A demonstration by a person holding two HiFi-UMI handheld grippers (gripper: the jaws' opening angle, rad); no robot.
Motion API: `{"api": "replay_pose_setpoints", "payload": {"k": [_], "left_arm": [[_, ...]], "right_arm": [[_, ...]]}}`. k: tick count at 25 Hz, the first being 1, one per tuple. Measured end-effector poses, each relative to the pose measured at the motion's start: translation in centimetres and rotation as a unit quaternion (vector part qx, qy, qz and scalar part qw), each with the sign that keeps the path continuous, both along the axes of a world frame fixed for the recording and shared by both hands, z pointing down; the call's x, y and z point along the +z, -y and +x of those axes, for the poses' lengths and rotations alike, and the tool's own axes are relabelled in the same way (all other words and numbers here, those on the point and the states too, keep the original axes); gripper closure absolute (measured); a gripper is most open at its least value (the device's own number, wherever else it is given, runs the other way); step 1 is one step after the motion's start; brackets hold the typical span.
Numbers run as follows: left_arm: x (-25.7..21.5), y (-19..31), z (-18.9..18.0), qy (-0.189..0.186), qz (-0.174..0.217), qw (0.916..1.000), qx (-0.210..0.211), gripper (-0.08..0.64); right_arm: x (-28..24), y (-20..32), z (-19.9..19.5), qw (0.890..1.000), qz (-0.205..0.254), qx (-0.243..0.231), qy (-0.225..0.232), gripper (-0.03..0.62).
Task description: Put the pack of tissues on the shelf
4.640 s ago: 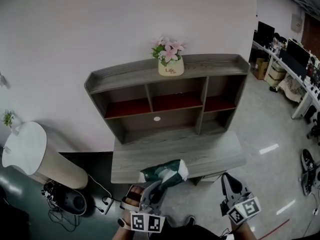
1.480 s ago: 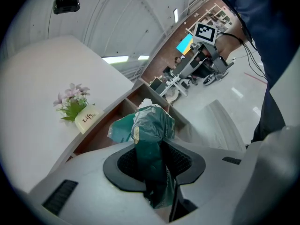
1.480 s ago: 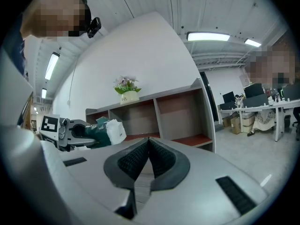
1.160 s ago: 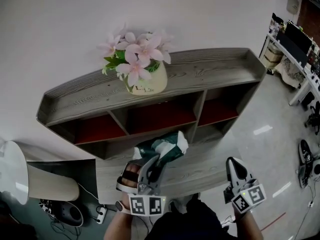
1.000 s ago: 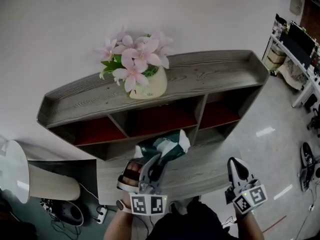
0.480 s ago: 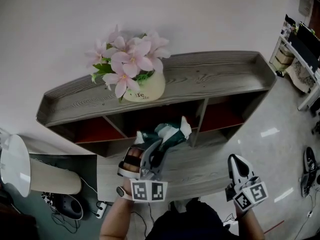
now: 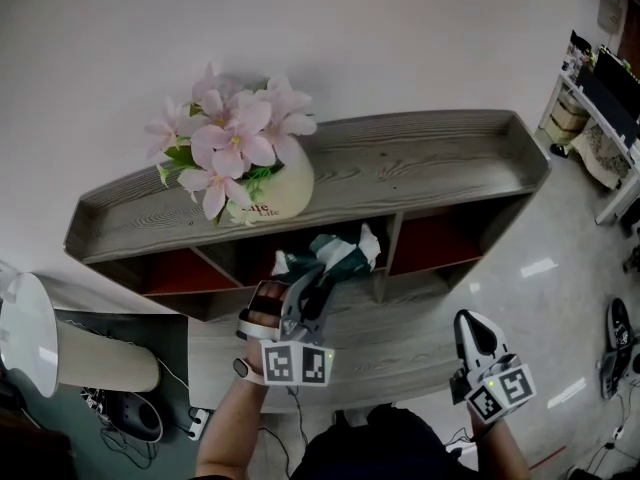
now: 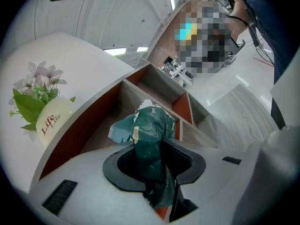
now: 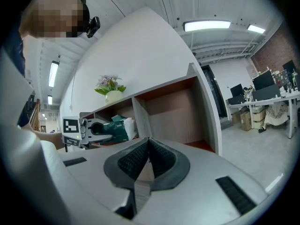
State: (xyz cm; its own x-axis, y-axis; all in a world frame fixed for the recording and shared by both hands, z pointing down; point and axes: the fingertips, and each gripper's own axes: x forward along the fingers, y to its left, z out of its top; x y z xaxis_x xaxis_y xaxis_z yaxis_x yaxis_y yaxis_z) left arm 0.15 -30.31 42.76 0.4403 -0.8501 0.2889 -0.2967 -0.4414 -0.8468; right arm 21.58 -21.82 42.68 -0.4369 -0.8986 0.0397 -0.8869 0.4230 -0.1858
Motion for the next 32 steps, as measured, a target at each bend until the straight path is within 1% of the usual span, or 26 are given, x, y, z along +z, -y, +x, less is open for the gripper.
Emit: {"api": "replay_pose_setpoints", "payload": {"k": [3, 8, 17, 22, 27, 30, 32], "left_arm": [[0.3, 1.2, 0.4, -0.003, -0.007, 1.0, 0.003, 0.428], [0.8, 3.1, 0.6, -0.019, -0.026, 0.9995, 0.003, 0.426], [1.9, 4.8, 0.9, 0.013, -0.042, 0.999, 0.007, 0.426], [2.7, 5.5, 0.9, 0.015, -0.052, 0.9984, 0.013, 0.423], [3.4, 5.8, 0.8, 0.005, -0.096, 0.9953, 0.016, 0.416], [3.3, 6.0, 0.7, 0.0, -0.105, 0.9943, 0.013, 0.396], [3.1, 6.2, 0.6, -0.001, -0.099, 0.9951, 0.006, 0.356]], "right_arm": [[0.1, 0.7, 0.3, 1.0, -0.001, -0.002, 0.0, 0.581], [0.4, 1.7, 0.5, 1.0, -0.006, -0.007, 0.001, 0.581], [0.8, 2.7, 0.5, 1.0, -0.014, -0.008, 0.004, 0.581], [1.0, 2.9, 0.9, 1.0, -0.016, -0.001, 0.005, 0.581], [1.2, 2.6, 0.9, 1.0, -0.019, 0.005, 0.009, 0.581], [1.2, 2.4, 0.7, 1.0, -0.019, 0.006, 0.01, 0.581], [1.2, 2.2, 0.4, 1.0, -0.018, 0.006, 0.01, 0.581]]}}
